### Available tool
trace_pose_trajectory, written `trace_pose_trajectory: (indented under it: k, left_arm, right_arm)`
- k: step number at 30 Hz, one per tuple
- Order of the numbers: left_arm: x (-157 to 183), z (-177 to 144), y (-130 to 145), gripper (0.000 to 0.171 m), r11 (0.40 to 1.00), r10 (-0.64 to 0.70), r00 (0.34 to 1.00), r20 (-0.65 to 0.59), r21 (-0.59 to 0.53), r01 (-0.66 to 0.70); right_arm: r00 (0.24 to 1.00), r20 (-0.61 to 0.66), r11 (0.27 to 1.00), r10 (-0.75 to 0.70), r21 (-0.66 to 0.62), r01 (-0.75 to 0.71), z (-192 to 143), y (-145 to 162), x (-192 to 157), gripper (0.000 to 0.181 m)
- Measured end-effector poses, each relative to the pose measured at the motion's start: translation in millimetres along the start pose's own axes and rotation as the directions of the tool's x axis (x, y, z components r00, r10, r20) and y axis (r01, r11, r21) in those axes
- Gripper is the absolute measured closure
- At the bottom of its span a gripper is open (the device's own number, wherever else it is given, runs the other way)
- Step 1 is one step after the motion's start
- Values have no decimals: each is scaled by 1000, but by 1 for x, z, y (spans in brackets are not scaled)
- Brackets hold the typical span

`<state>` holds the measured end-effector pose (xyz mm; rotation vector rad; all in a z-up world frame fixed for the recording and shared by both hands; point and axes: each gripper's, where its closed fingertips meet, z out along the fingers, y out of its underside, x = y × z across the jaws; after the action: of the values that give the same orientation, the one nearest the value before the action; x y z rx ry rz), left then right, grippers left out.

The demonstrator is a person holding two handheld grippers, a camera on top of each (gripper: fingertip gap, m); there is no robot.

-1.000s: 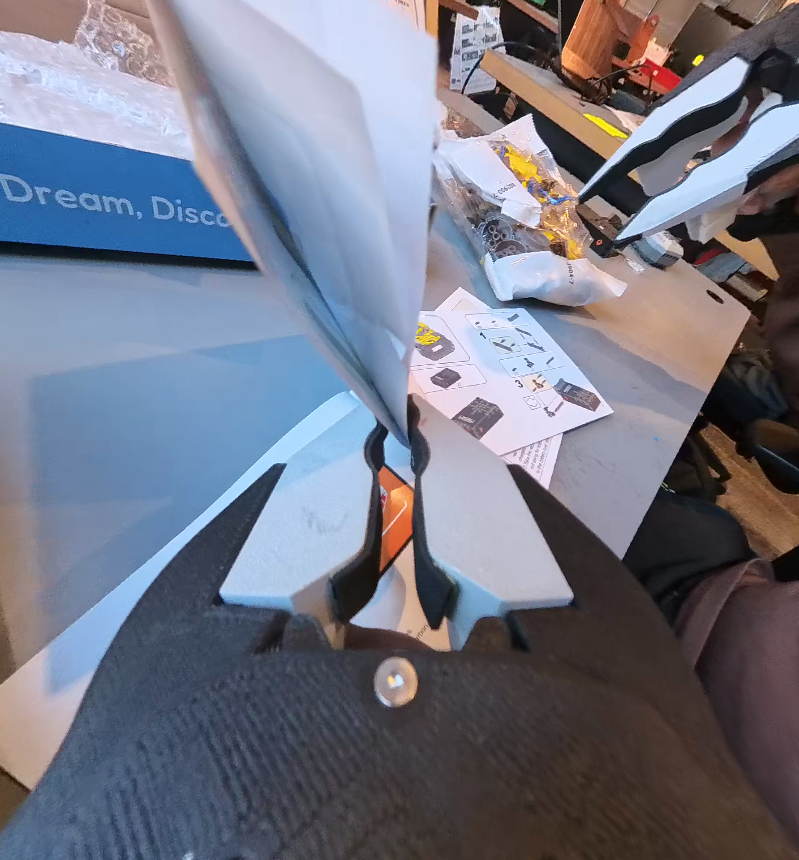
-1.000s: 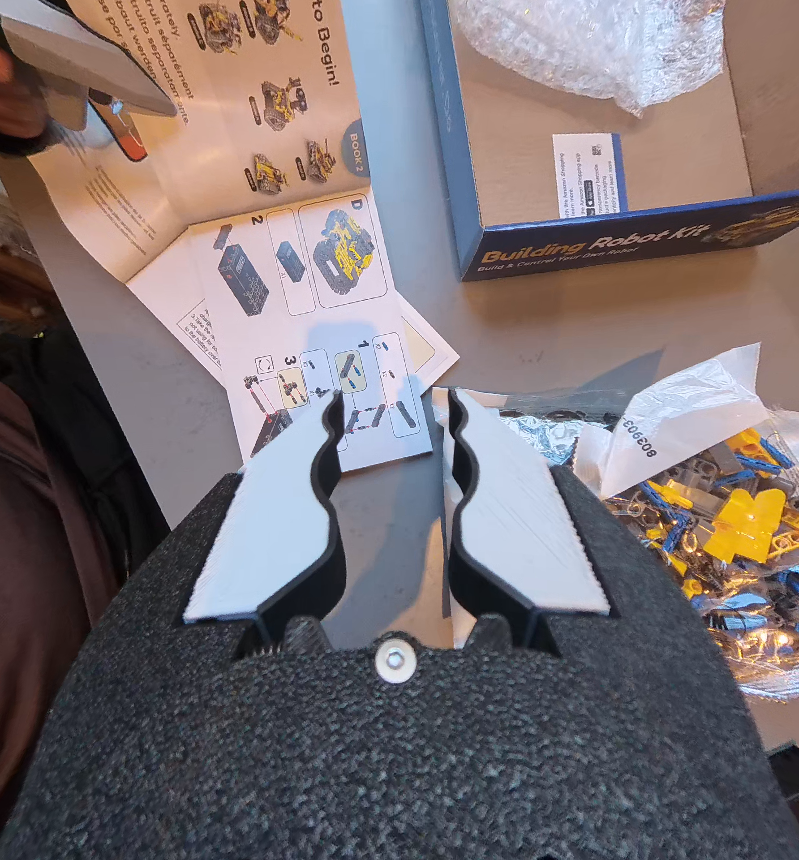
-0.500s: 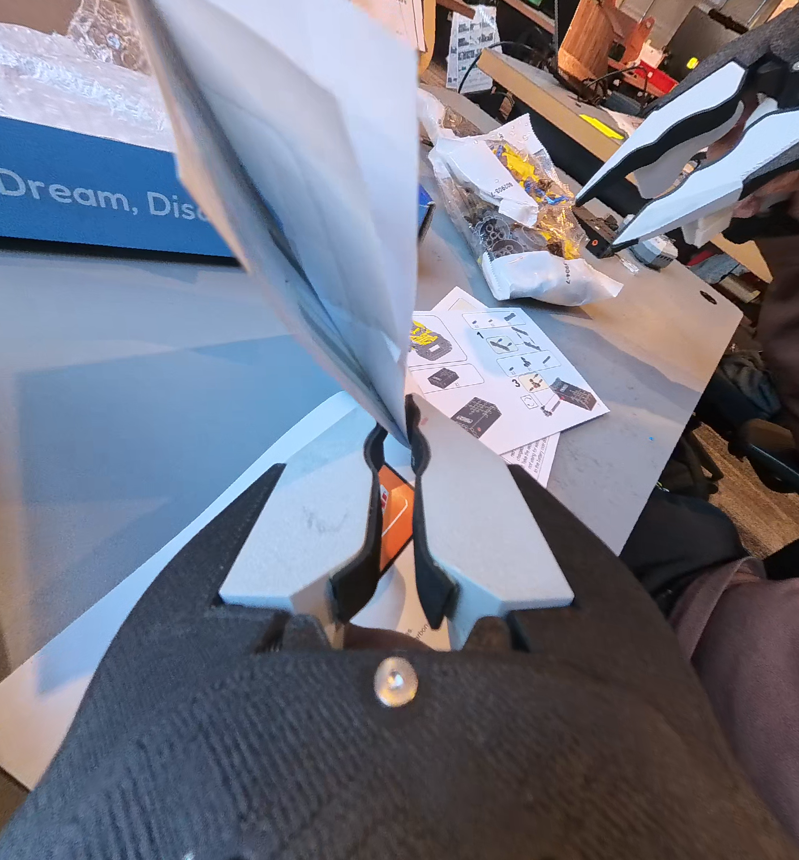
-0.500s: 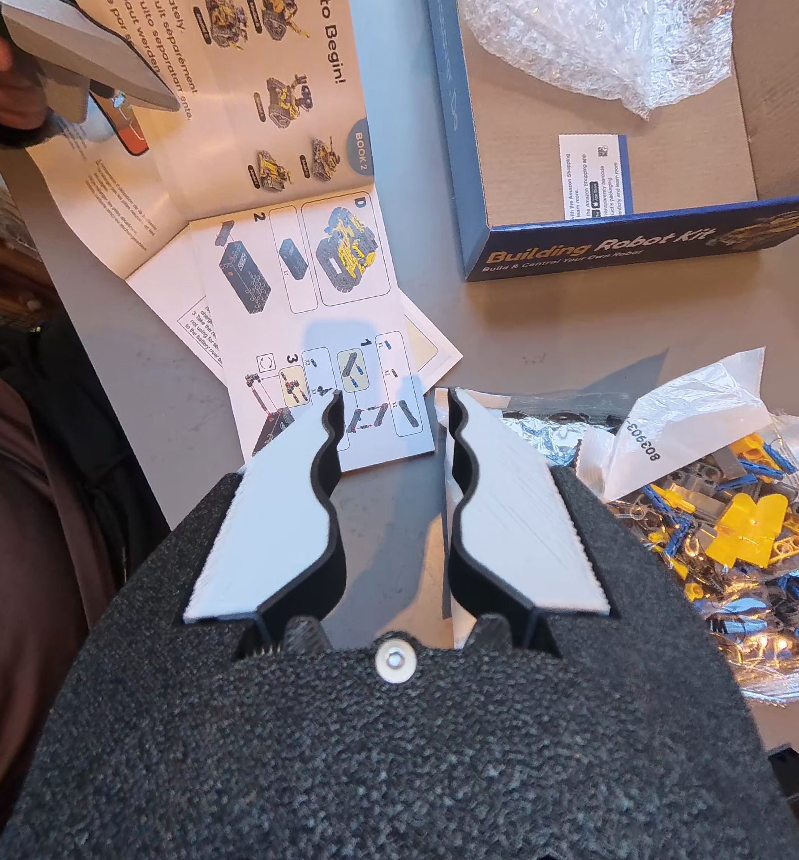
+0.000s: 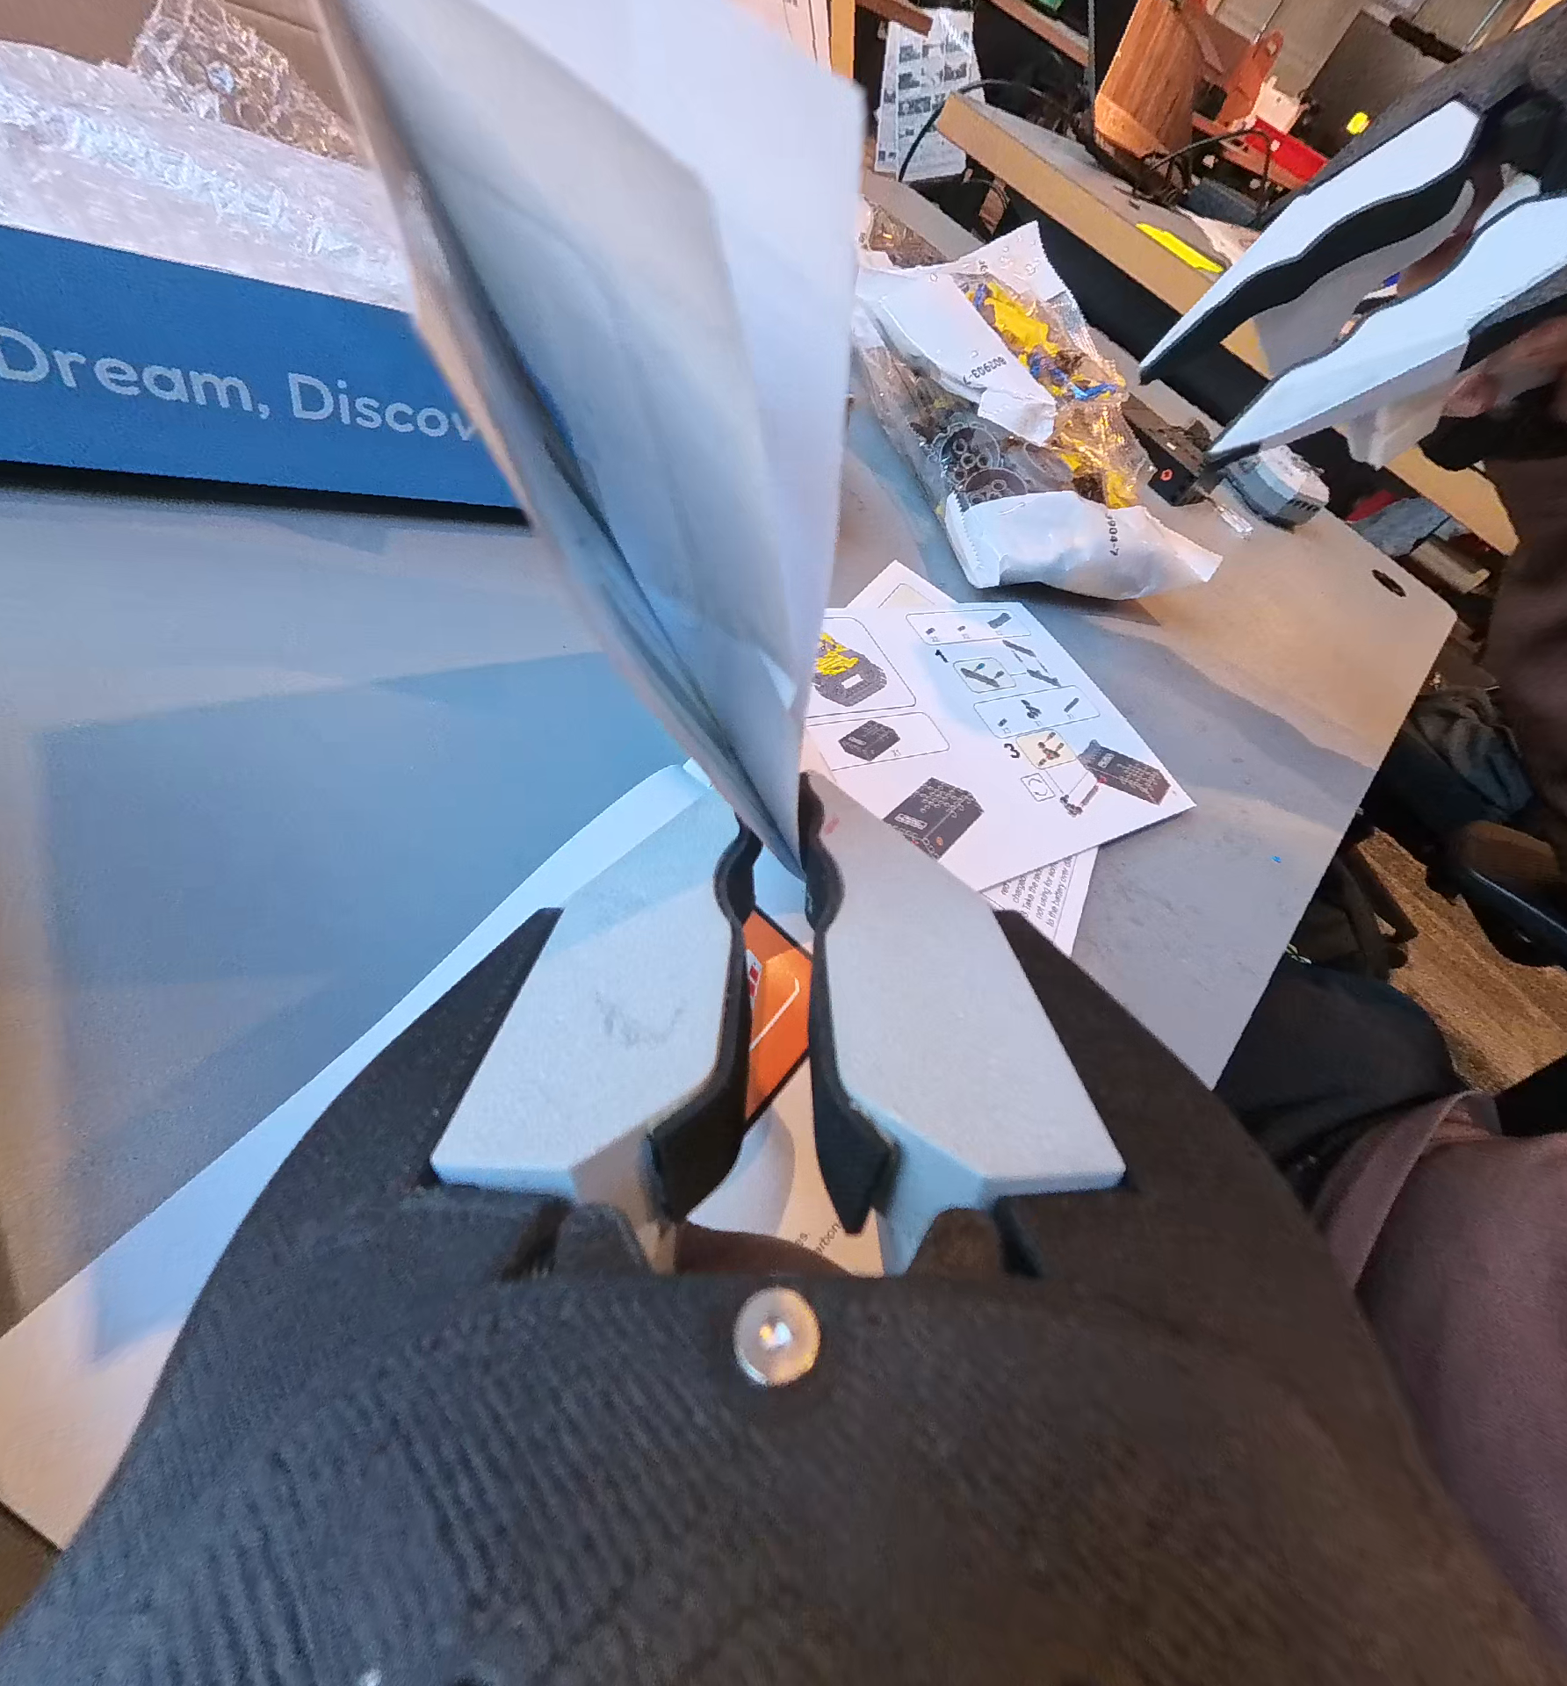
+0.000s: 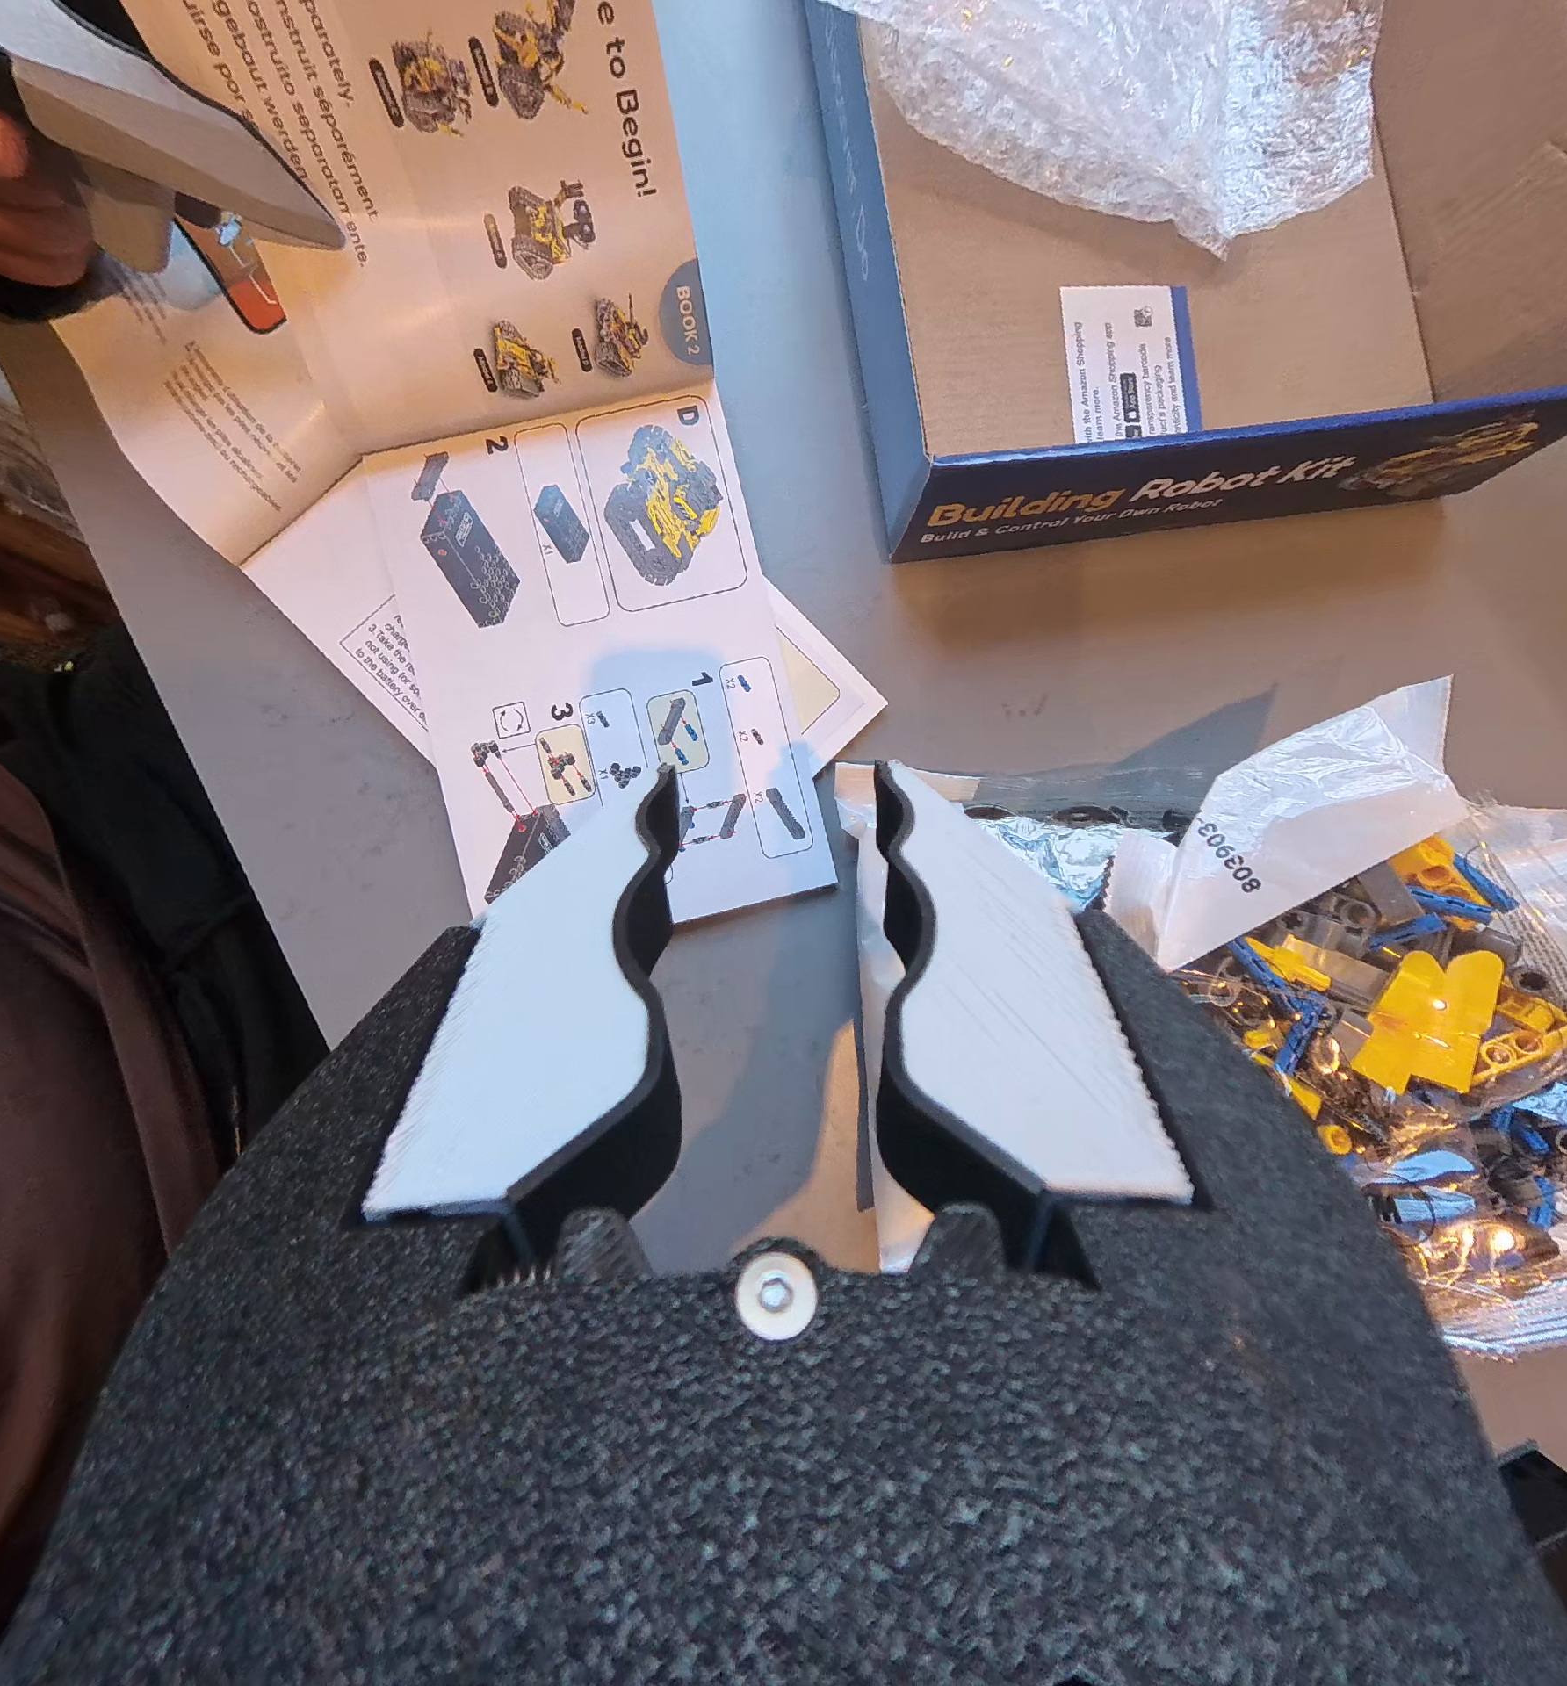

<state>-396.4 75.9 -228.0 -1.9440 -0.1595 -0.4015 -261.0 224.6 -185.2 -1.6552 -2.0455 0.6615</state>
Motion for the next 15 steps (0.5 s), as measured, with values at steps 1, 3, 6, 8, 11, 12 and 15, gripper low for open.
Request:
trace_pose_trajectory:
  k: [1,3,6,8,11,12,15]
  left_arm:
    - [0,0,0,170,1000,0,1000,0,0,0]
    - [0,0,0,170,1000,-1,1000,0,0,1]
    - [0,0,0,170,1000,-1,1000,0,-1,1]
    - [0,0,0,170,1000,-2,1000,-1,-1,2]
    - [0,0,0,170,1000,-4,1000,-1,0,4]
    - [0,0,0,170,1000,-3,1000,-1,-1,3]
    - [0,1,1,169,1000,1,1000,0,-7,-1]
  right_arm:
    - [1000,0,1000,0,1,0,0,0,0,138]
    - [1000,-1,1000,0,1,0,0,0,0,139]
    - [1000,-1,1000,-2,-1,2,0,0,0,139]
    - [1000,-6,1000,-4,-2,4,0,0,1,139]
    - [999,-33,1000,-6,22,6,-7,-2,8,143]
    - [999,-45,999,2,39,-1,-12,-4,12,144]
    - [993,-95,989,72,139,-58,-35,-12,32,143]
